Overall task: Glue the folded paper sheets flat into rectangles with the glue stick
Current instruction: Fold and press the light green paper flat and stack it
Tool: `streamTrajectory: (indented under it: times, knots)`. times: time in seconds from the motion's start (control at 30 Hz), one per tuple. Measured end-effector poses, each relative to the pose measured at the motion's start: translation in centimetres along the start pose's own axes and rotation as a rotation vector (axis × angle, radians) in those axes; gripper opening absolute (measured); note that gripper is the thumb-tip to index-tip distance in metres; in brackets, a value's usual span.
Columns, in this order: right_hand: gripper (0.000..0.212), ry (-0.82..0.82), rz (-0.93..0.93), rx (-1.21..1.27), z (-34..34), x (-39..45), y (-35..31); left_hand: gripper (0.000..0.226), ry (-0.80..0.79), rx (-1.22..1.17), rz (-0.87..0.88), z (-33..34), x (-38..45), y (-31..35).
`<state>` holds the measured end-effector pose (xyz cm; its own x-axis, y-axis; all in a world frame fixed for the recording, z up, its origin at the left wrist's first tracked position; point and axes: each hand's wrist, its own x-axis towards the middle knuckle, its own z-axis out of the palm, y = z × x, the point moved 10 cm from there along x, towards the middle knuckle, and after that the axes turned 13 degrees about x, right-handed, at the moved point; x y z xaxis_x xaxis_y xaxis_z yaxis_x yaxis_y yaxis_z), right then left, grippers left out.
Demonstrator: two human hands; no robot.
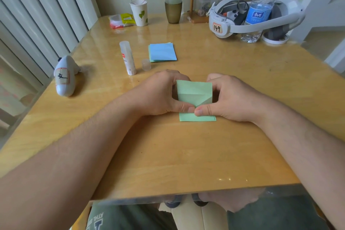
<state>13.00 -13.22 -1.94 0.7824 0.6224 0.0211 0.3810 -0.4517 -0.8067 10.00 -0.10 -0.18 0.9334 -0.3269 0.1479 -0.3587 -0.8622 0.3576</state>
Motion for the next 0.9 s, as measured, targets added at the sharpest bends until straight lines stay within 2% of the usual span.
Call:
streamTrajectory:
  times: [0.13,0.37,0.53,0.67,0.9]
  knots:
    - [0.036,0.024,0.035,-0.013,-0.29,0.1,0.61,0.034,0.003,-0.004,-0.007,-0.02,-0.09,-0.38]
    - [0.04,0.006,0.067,-0.014,-0.15,0.05,0.67,0.039,0.008,-0.01,-0.009,0.07,-0.03,-0.55]
    - [0.042,0.002,0.068,-0.013,-0.08,-0.03,0.52,0.035,-0.003,-0.021,-0.01,0.08,-0.02,-0.5]
    - [0.052,0.018,0.039,-0.023,-0.04,0.01,0.07,0.037,0.005,-0.02,-0.009,0.09,0.14,-0.5]
    - [0.036,0.03,0.044,0.011,-0.18,-0.03,0.3,0.03,-0.011,-0.068,-0.002,0.09,-0.08,-0.46]
